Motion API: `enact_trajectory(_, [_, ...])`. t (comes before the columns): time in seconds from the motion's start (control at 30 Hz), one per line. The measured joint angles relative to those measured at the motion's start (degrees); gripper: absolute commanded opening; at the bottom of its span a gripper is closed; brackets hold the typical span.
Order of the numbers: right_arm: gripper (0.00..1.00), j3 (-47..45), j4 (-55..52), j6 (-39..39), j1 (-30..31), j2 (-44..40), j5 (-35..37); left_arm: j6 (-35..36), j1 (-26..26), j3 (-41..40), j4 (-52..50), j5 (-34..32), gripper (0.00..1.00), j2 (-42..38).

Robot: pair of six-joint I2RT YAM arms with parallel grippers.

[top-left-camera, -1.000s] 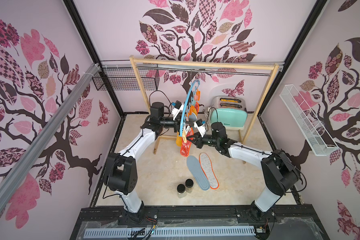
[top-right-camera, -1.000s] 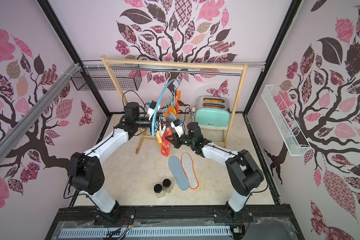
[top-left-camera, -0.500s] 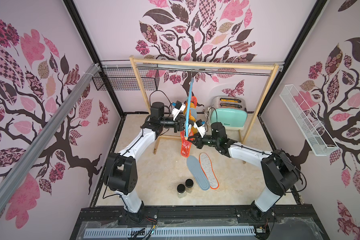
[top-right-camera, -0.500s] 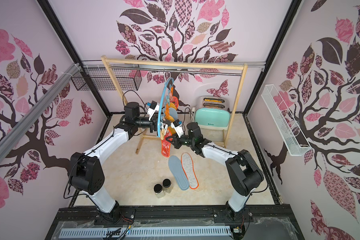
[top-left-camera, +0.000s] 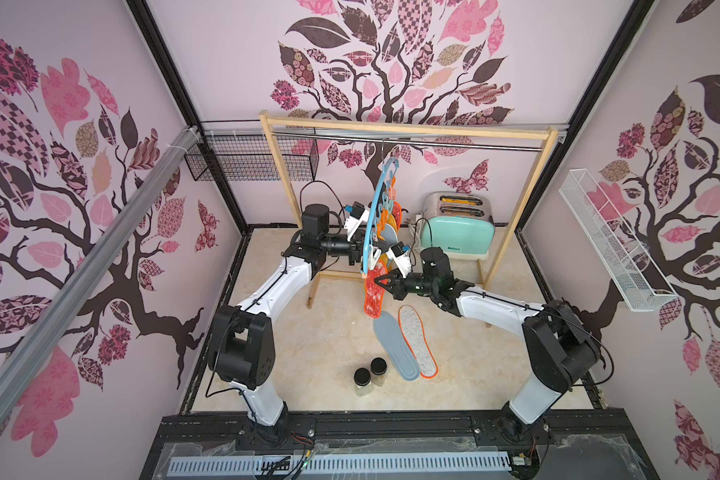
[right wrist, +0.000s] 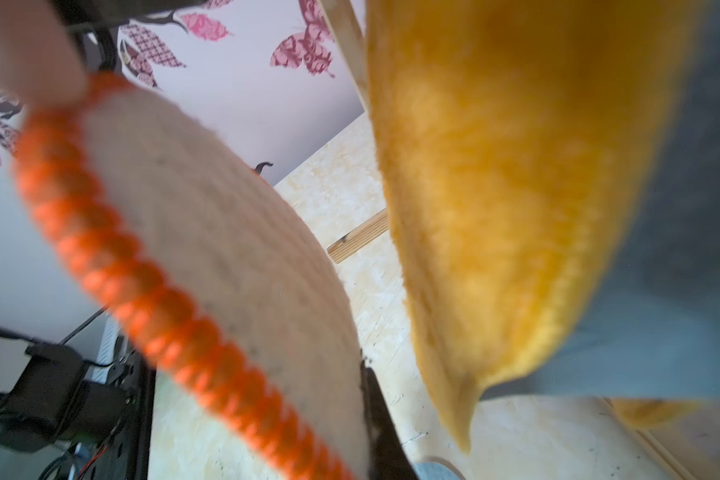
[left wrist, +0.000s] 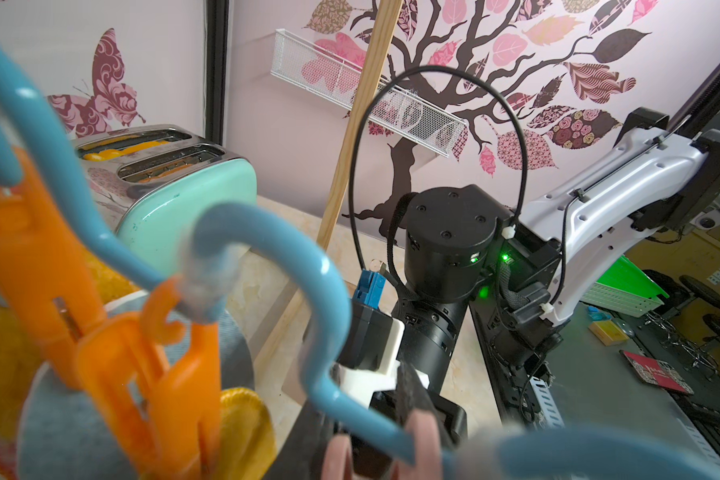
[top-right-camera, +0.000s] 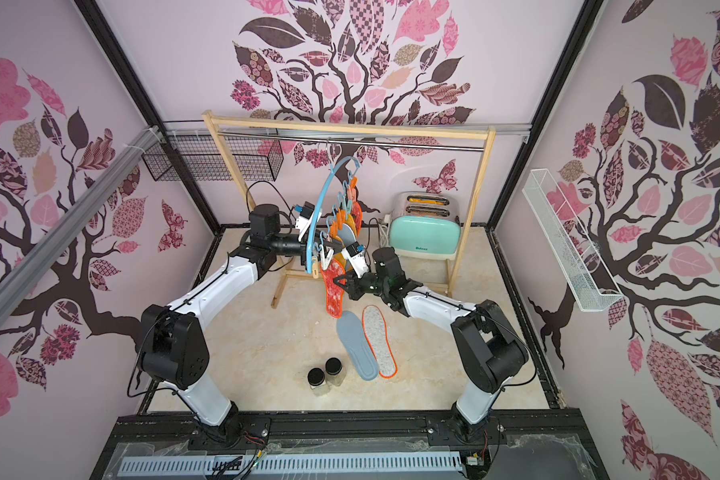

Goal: Take the shoe insoles off the hanger
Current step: Open the clamp at the hanger, then place the insole at the center of the board.

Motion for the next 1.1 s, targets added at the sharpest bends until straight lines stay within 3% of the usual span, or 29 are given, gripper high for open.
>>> enact_trajectory(0.4, [0.05, -3.45, -11.34, 0.33, -0.11, -9.7, 7.91, 0.0, 0.0, 0.0, -0.07, -1.46, 0.12, 0.0])
enact_trajectory(0.8, [0.05, 2.8, -46.64, 1.88, -0.61, -21.79, 22.88, 0.22, -0.07, -0.02, -0.39, -2.27, 0.12, 0.0])
enact_trajectory(1.1, [0.07, 8.11, -68.41, 7.54, -2.8, -24.41, 33.66, 0.26, -0.11, -0.31, -0.39, -2.47, 0.12, 0.0])
